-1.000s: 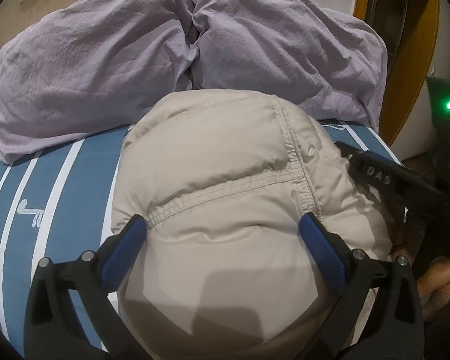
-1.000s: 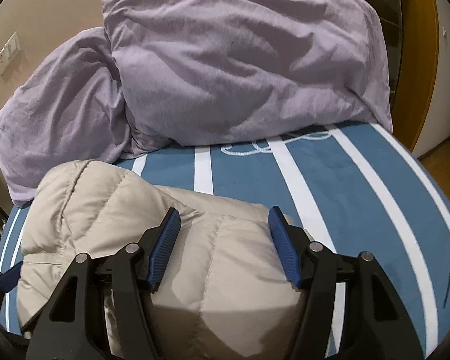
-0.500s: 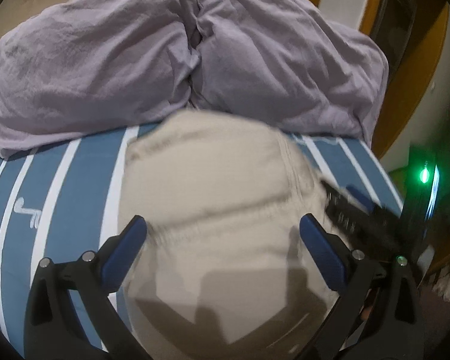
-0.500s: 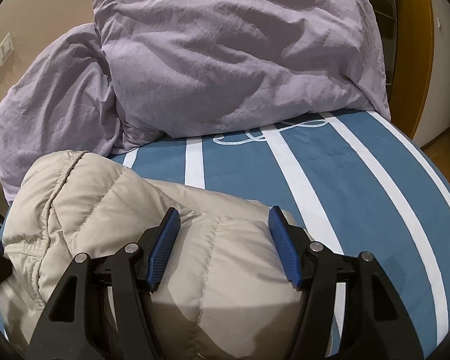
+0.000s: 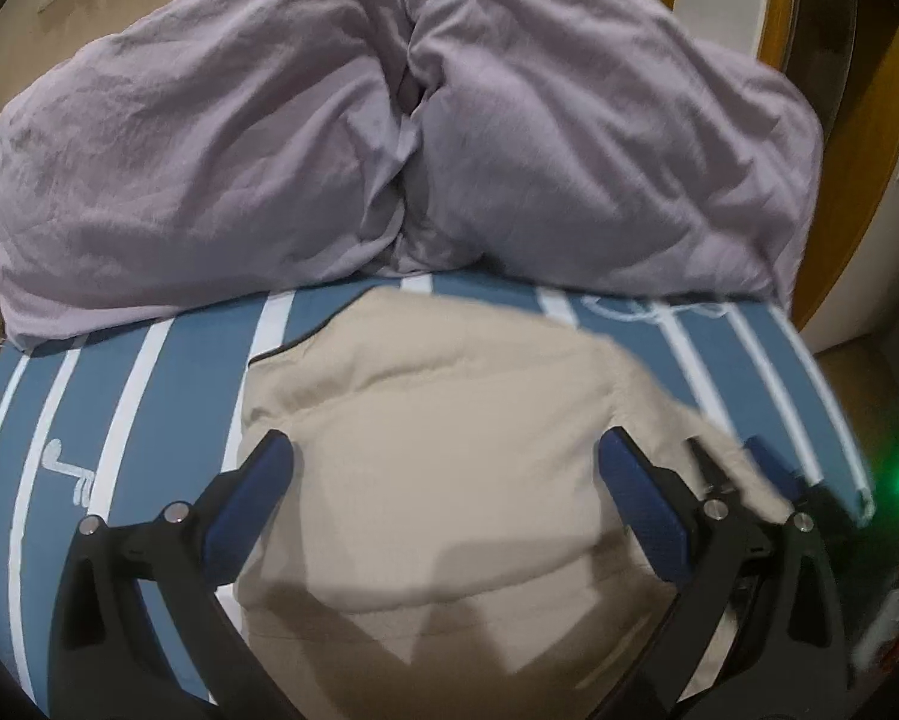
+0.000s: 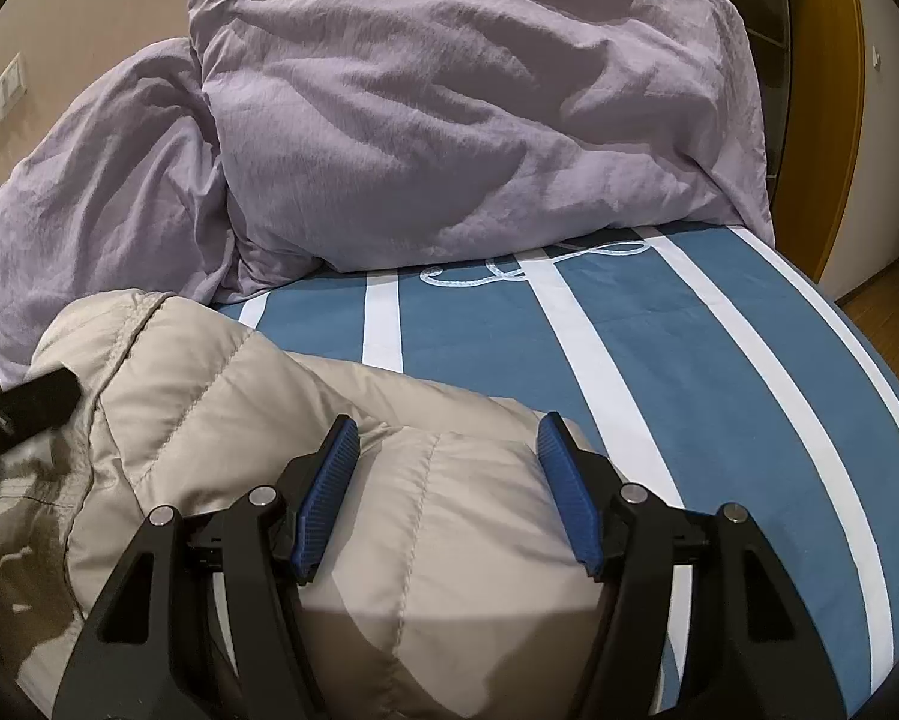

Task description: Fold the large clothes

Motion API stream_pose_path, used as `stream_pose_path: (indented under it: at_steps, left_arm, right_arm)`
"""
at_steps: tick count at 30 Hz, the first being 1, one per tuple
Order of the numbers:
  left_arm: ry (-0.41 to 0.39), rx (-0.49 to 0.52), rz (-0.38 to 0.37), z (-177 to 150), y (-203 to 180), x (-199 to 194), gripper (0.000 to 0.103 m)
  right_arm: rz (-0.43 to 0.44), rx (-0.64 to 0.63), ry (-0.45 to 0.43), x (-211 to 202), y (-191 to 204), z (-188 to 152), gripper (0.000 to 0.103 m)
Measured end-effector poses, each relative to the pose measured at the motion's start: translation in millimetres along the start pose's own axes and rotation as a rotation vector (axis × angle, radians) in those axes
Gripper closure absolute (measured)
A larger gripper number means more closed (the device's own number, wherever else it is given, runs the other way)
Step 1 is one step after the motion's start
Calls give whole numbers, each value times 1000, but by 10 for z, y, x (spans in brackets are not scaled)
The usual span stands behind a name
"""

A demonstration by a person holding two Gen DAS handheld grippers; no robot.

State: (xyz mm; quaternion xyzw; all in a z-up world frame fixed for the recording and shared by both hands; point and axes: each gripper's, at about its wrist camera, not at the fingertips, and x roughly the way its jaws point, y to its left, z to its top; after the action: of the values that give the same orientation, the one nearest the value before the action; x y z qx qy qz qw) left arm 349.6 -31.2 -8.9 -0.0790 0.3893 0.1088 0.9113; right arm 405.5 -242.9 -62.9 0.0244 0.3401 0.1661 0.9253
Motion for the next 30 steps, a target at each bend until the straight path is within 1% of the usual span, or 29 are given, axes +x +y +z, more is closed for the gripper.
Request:
stream_pose_path:
  at_steps: [5,12,19,30]
  left_arm:
    - [-6,5,11,-54,7,90,2]
    - [-8,-8,-5,-82,32,191,2]
    - [-20,-25,-20,-117,58,249,2]
    - [-39,-29,-15,-161,61,306,2]
  right_arm:
    - [-4,-2,8,28,-11,-5,39]
    - [-7,-3,20,80,-15,2,38]
    - [-10,-3,29,121,-14,1,37]
    - [-22,-1,36,162,-12,-9,36]
